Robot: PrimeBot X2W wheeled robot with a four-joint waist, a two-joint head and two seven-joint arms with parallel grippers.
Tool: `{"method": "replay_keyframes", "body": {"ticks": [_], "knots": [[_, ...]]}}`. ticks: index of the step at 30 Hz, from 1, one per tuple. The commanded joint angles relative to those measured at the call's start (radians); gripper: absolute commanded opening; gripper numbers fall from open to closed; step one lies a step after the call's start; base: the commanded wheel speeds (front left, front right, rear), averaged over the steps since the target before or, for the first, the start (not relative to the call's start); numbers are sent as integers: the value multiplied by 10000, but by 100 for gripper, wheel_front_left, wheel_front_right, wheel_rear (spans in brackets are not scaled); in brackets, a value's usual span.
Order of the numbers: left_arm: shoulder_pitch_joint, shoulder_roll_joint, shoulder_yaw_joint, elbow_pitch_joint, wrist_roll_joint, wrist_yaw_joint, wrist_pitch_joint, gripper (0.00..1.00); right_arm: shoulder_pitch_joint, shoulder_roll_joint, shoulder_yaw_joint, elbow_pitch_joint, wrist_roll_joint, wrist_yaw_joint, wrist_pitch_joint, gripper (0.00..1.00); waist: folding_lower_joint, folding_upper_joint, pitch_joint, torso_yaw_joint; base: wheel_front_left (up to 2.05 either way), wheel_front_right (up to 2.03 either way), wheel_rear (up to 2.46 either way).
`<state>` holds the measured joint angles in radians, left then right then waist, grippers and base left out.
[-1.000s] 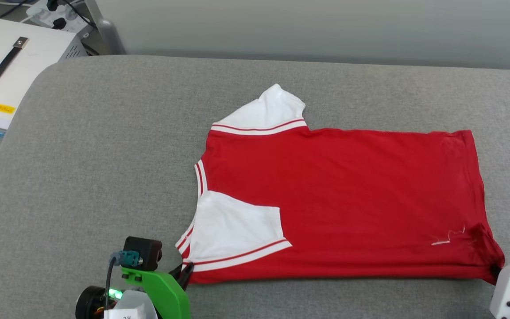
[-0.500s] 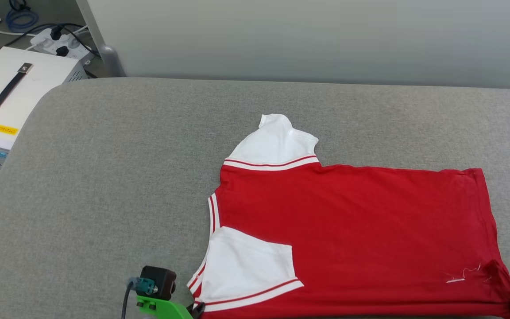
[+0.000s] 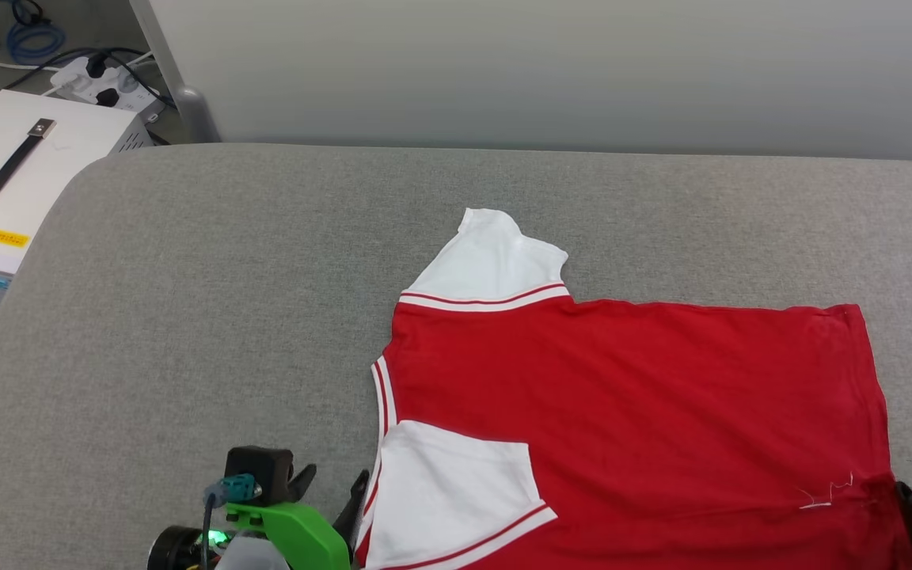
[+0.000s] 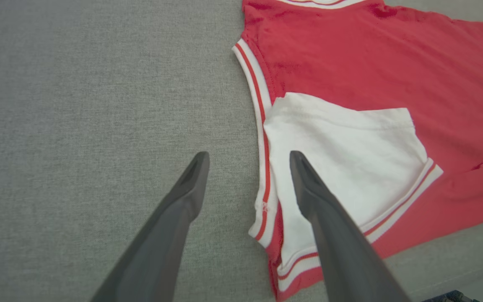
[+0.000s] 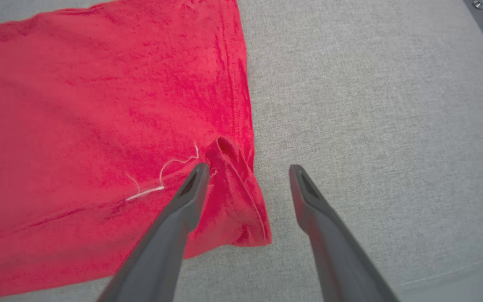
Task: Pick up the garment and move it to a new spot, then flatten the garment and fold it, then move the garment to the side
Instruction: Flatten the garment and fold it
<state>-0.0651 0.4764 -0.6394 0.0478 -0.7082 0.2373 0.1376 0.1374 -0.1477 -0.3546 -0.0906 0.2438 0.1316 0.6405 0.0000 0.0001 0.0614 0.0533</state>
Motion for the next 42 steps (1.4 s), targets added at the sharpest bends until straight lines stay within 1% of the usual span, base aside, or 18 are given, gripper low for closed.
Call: {"method": "replay_keyframes", "body": {"ticks": [1,5,8,12,16,20,24,26,30,34,37,39,42], "knots": [[-245,-71,121,-50,161,-37,-352,100,-192,-120,153,-210,166,-9,-289,100,0,-1,-56,-10,0,0,0],[-415,-200,315,-59,422,-165,-1407,100,-205,-368,682,-688,492,-9,-1241,100,0,-1,-122,-64,0,0,0],[-505,-298,387,-29,603,-308,-2154,100,-223,-509,955,-937,584,-9,-2178,100,0,-1,-135,-133,0,0,0],[-614,-435,530,71,718,-423,-2957,100,-255,-460,1157,-971,580,-9,-3122,100,0,-1,-68,-276,0,0,0],[-899,-482,649,109,706,-601,-3263,100,-394,-376,1338,-1068,597,-9,-3809,100,0,-1,189,-497,0,0,0],[-1645,-319,677,143,770,-883,-3017,100,-582,-278,1413,-1157,494,-9,-4234,100,0,-1,635,-765,0,0,0],[-2806,-77,785,102,732,-1273,-2430,100,-833,-225,1609,-1293,414,-9,-4435,100,0,-1,1244,-1145,0,0,0],[-3528,82,751,113,701,-1589,-1911,100,-1010,-183,1702,-1368,370,-9,-4501,100,0,-1,1583,-1359,0,0,0],[-5187,383,433,442,684,-2329,-349,100,-1376,-88,1886,-1510,304,-9,-4630,100,0,-1,2244,-1767,0,0,0],[-6914,411,126,1094,523,-2992,1286,100,-1716,-22,2176,-1596,266,-9,-4715,100,0,-1,2879,-2177,0,0,0],[-8102,403,-92,1957,283,-3291,2578,100,-2026,42,2393,-1637,253,-9,-4804,100,0,-1,3354,-2501,0,0,0],[-8736,457,-268,2533,143,-3426,3391,100,-2216,101,2515,-1638,253,-9,-4880,100,0,-1,3604,-2720,0,0,0],[-9499,487,-423,3358,-100,-3535,4304,100,-2405,171,2636,-1620,262,-9,-4979,100,0,-1,3925,-2963,0,0,0]]}}
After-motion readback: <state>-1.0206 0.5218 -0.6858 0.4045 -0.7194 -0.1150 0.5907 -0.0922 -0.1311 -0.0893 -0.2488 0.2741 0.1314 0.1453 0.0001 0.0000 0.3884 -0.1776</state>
